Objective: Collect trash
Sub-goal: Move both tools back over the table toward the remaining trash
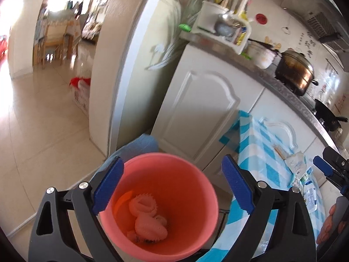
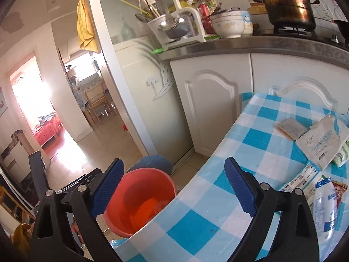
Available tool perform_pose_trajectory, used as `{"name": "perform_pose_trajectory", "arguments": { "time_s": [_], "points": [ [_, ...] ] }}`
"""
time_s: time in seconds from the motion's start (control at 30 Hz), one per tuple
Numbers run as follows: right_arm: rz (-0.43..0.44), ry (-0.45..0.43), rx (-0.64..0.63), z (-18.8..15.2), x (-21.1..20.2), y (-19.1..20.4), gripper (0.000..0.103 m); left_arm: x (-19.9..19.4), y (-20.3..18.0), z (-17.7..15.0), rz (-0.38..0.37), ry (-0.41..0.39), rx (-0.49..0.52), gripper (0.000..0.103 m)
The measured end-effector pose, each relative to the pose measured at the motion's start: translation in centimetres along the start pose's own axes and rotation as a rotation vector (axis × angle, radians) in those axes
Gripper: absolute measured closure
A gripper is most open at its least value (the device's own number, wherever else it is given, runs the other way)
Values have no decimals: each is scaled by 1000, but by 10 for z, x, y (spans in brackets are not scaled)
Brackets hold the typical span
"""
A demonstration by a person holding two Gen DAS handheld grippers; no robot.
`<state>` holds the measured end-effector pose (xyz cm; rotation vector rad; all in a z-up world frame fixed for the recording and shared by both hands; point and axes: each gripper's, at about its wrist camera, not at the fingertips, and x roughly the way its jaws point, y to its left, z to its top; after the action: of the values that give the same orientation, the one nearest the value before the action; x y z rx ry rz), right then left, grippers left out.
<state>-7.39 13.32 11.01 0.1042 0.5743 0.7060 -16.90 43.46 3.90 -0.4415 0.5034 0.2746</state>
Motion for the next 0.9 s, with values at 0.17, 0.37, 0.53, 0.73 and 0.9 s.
{"name": "perform_pose_trajectory", "arguments": {
  "time_s": [0.17,0.37,0.53,0.73,0.9],
  "points": [
    [-46,-55,-9,-2,-23,-18,4,-17,-35,10,-72,-68,72,9],
    [-48,-81,67,-7,-50,-51,4,-27,-87,8,-128,-98,207,6],
    [-74,-108,136,-13,-73,-86,4,-22,-122,1,-191,-41,272,5],
    [-116,-135,211,-21,-97,-127,4,-10,-166,-15,-243,46,369,5],
    [-138,-157,268,-30,-112,-157,4,4,-199,-27,-266,114,414,5]
  ]
}}
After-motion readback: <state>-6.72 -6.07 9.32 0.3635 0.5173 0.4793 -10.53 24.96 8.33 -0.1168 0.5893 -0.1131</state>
